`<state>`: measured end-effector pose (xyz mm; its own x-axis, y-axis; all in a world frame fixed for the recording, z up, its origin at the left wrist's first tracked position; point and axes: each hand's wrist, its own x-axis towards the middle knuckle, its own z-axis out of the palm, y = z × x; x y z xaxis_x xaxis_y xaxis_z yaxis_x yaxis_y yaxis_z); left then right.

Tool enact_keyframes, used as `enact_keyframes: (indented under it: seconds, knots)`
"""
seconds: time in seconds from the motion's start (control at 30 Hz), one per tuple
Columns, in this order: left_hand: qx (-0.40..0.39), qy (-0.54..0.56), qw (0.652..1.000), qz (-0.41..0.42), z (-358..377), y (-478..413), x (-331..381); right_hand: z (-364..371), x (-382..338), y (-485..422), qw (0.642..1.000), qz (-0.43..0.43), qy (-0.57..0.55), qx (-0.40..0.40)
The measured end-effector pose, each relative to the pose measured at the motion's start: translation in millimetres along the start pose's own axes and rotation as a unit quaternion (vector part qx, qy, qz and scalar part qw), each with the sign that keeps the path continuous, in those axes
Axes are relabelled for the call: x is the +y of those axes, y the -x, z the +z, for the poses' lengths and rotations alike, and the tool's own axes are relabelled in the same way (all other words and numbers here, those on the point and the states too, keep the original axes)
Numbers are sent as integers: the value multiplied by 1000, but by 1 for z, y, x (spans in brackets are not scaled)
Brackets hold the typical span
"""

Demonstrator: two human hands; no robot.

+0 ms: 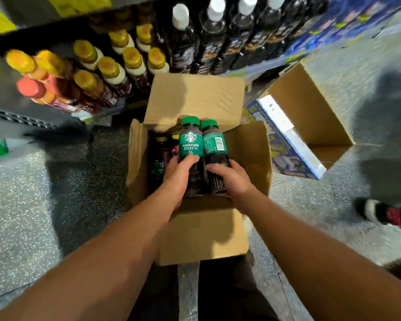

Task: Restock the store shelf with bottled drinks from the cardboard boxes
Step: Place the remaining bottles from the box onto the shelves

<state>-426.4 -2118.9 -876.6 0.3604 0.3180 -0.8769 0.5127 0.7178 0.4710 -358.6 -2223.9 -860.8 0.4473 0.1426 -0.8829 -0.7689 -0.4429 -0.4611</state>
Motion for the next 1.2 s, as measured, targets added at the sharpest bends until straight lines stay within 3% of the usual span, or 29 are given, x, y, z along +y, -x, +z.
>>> enact_keyframes:
  seconds: [0.13, 0.33, 0.47, 0.63, 0.77, 0.93, 1.2]
  knots:
    - [-17, 28, 999, 33, -4, 42, 22, 8, -16, 47, 997, -38, -57, -31]
    - [-41, 34, 996, 69, -8, 117, 47, -10, -51, 119, 988, -108, -22, -108]
    - [-31, 25, 988, 150, -9, 175, 58, -21, -63, 173, 977, -144, -1, -158]
    - [-52, 16, 980, 191, -14, 271, 83, -24, -81, 257, 953, -201, 11, -226]
    - [-54, 65, 971, 224, -18, 353, 112, -19, -102, 337, 927, -303, 49, -213]
    - [-50, 76, 928, 360, -19, 447, 149, -22, -141, 426, 895, -383, 54, -221]
    - [-43, 64, 896, 438, -21, 544, 195, -25, -190, 530, 858, -436, 27, -271]
